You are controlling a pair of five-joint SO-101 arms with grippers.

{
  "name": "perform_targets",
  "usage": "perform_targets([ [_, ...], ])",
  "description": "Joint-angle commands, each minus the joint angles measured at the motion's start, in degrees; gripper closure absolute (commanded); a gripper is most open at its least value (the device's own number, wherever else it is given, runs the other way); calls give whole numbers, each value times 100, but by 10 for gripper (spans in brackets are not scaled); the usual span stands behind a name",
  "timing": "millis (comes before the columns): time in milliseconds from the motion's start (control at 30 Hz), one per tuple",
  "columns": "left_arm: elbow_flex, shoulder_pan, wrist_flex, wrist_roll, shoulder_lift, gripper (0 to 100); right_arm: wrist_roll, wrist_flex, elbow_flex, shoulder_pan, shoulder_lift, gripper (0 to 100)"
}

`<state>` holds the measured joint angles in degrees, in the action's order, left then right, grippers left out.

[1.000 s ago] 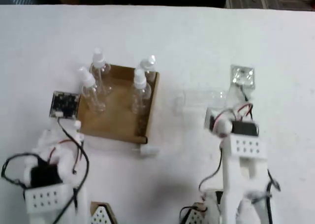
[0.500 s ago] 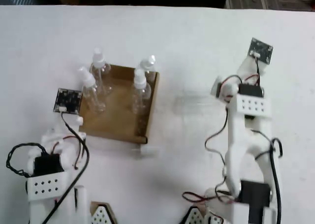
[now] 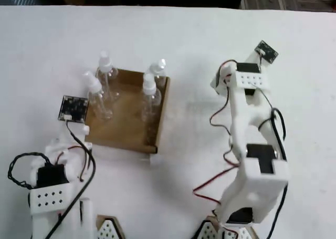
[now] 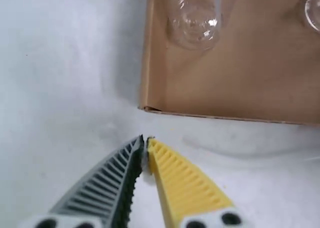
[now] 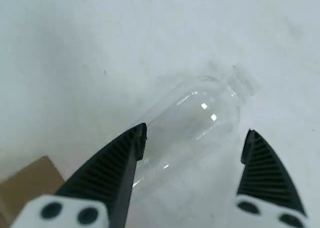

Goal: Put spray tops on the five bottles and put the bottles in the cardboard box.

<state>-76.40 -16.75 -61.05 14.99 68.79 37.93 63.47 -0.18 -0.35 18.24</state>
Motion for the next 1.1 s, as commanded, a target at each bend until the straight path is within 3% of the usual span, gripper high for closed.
perform_targets([
  [0, 44, 48, 149, 62, 13, 977, 123, 92, -747, -84, 488, 738],
  [200, 44, 48, 149, 62, 13, 977, 70, 119, -1266, -84, 1385, 759],
  [300, 44, 48, 149, 62, 13, 978, 9, 163, -1398, -84, 1560, 875],
  [400, 44, 31, 132, 62, 13, 978, -519, 409, -1600, -84, 1543, 991],
  [567, 211, -462, 105, 62, -4, 978, -791, 1437, -1978, -40, 1165, 981],
  [867, 1081, -2026, -132, 747, -22, 979, -1978, 3354, -2145, -286, -479, 982],
  [1067, 2031, -2290, -598, 914, -681, 979, -2532, 3547, -1697, -787, -1798, 982],
])
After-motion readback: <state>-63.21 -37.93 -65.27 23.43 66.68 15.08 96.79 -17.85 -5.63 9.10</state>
